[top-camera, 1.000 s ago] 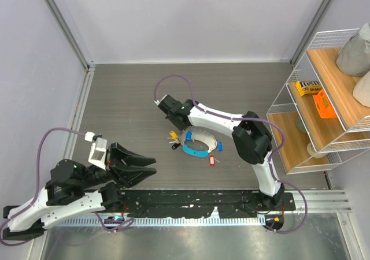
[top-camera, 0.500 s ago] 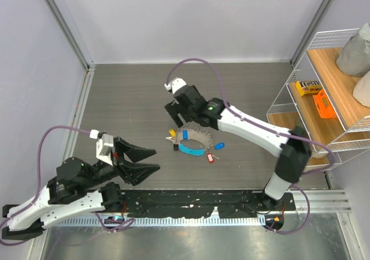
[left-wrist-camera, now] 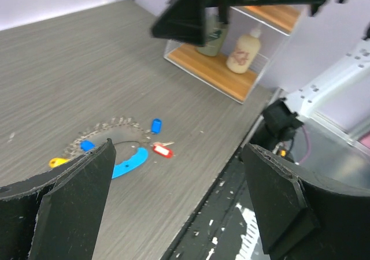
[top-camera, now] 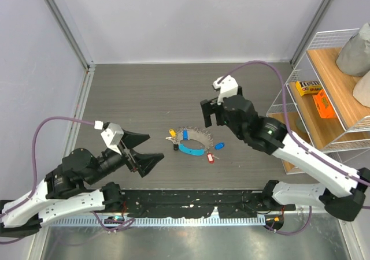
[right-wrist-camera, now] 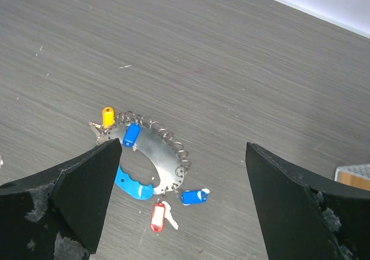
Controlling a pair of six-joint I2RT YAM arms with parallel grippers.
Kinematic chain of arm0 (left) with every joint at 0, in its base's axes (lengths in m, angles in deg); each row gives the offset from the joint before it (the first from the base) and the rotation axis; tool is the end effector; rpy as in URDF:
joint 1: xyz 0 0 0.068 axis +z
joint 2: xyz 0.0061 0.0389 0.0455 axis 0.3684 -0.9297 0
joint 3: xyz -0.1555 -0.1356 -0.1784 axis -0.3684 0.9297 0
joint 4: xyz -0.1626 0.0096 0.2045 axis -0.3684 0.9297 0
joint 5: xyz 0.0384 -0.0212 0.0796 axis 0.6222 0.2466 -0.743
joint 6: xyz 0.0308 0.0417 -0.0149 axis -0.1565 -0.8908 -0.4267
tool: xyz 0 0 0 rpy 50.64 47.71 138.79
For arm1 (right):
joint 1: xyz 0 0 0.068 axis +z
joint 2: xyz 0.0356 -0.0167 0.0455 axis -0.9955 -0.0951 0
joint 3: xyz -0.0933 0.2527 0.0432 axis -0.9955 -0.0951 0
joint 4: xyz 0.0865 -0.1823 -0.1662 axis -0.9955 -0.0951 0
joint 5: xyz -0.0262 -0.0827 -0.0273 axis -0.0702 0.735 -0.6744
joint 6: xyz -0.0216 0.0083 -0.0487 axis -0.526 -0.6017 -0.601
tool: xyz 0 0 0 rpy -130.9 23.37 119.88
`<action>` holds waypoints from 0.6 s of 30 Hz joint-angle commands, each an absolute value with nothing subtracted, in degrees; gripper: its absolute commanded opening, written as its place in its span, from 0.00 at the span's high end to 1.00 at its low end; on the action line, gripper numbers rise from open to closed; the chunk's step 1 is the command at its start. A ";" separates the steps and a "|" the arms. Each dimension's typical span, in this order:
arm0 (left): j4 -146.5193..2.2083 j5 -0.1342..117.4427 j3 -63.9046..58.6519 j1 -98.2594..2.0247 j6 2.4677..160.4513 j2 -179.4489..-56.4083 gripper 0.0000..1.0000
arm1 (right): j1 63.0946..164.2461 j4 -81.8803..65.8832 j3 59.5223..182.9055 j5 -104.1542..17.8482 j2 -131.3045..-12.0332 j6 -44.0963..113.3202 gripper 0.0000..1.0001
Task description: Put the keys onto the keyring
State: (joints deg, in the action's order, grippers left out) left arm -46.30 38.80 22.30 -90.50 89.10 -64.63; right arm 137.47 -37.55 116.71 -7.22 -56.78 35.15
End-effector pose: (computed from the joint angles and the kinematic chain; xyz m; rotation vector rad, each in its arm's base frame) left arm 0.0358 -0.0726 0.3738 0.5331 1.5577 -1.0468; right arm 0.1630 0.1874 0.3911 -0.4643 1.9045 0.1949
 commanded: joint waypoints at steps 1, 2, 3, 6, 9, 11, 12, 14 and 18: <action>-43.16 28.35 18.48 -90.44 86.23 -66.69 0.00 | 137.72 -38.78 113.97 -2.02 -49.92 38.69 0.05; -42.90 27.38 18.30 -90.52 85.79 -66.95 0.01 | 137.80 -38.95 113.70 -1.94 -48.35 38.87 0.05; -42.63 25.80 17.95 -90.52 85.44 -67.30 0.00 | 137.72 -39.22 113.26 -1.94 -47.72 38.87 0.05; -41.93 22.81 17.16 -90.44 83.95 -67.92 0.00 | 137.72 -40.27 113.08 -2.20 -45.35 38.17 0.05; -41.75 21.65 16.37 -90.44 82.98 -68.54 0.00 | 137.72 -41.15 113.08 -1.76 -44.20 37.73 0.05; -42.01 21.39 16.11 -90.44 82.45 -68.71 0.00 | 137.80 -41.42 113.25 -2.46 -43.76 37.64 0.05; -42.19 21.39 16.19 -90.52 82.19 -68.80 0.00 | 137.81 -41.42 113.34 -2.81 -43.41 37.73 0.05; -42.28 21.39 16.02 -90.44 81.92 -68.89 0.00 | 137.81 -41.68 113.60 -4.12 -43.06 36.42 0.05; -42.10 21.30 16.28 -90.52 81.57 -68.80 0.00 | 137.80 -40.01 112.20 -5.30 -42.79 34.73 0.05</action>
State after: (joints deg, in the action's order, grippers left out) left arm -41.85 22.95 17.97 -90.50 82.90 -68.50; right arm 137.47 -41.73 112.80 -5.16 -43.47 36.00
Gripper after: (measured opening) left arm 0.994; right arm 0.954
